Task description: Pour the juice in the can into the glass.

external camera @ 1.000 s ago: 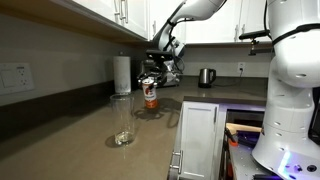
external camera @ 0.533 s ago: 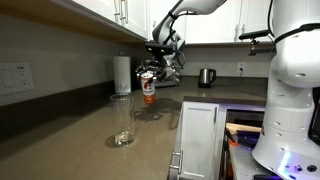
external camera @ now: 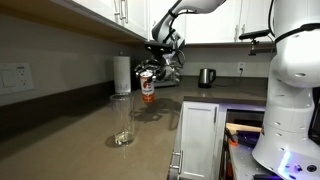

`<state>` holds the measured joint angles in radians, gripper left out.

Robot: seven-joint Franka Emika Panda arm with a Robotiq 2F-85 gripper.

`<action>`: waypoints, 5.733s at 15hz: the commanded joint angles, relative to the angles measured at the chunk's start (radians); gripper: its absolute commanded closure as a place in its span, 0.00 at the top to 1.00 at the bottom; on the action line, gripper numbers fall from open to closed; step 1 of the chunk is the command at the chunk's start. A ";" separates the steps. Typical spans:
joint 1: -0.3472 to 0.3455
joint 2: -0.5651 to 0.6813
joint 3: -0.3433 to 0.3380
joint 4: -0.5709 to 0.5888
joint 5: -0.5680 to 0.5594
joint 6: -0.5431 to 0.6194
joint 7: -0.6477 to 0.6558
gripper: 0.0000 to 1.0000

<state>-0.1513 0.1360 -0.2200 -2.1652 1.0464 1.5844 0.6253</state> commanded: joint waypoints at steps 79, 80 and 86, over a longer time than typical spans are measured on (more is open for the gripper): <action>0.075 -0.044 0.080 -0.012 -0.067 0.105 0.132 0.27; 0.077 -0.052 0.084 -0.013 -0.071 0.104 0.141 0.27; 0.091 -0.098 0.118 -0.015 -0.079 0.091 0.178 0.27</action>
<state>-0.0694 0.0935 -0.1144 -2.1652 0.9897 1.6723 0.7478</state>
